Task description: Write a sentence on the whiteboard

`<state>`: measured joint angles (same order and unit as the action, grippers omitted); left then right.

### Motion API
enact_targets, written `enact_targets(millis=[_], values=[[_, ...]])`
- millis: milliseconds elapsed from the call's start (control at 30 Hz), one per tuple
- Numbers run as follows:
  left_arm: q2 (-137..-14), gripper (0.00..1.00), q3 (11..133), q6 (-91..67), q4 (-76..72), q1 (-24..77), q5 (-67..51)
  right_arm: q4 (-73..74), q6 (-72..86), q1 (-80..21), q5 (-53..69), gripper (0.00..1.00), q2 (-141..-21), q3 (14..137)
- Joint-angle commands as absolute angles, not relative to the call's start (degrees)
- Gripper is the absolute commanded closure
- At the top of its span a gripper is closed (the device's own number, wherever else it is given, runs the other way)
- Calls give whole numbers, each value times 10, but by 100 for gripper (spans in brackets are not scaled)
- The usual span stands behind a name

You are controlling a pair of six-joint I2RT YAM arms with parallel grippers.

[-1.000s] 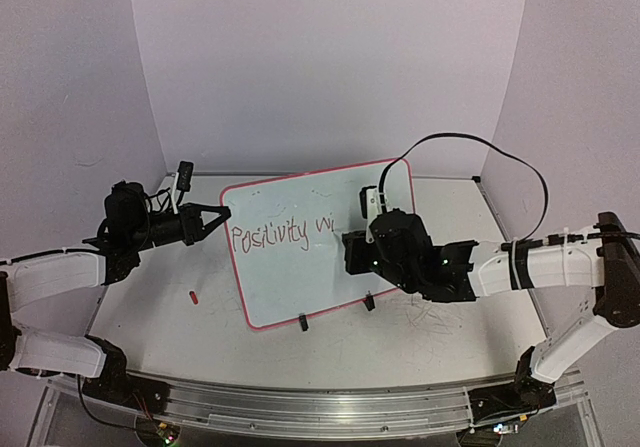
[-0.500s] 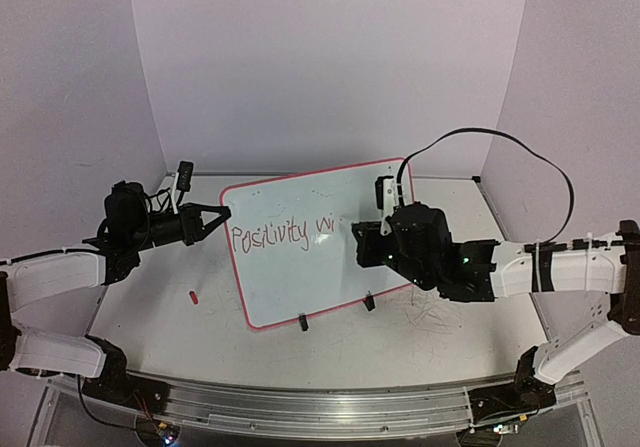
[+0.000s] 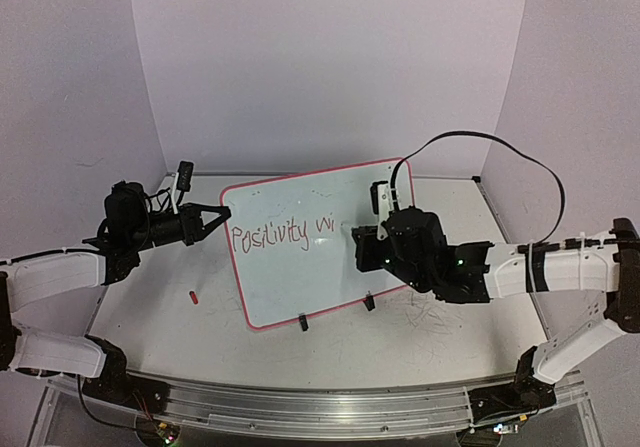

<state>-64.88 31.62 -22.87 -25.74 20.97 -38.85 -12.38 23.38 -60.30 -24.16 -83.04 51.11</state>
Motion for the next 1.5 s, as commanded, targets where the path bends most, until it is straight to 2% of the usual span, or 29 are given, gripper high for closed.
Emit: enact_targets(millis=[0, 800, 1467], values=[[-644, 100, 319, -198, -262, 216, -388, -135, 214, -600, -252, 100, -840, 541], [-648, 100, 321, -198, -261, 216, -390, -149, 179, -593, -255, 100, -878, 580], [-649, 100, 322, -197, -261, 216, -390, -122, 238, -592, -242, 100, -875, 543]])
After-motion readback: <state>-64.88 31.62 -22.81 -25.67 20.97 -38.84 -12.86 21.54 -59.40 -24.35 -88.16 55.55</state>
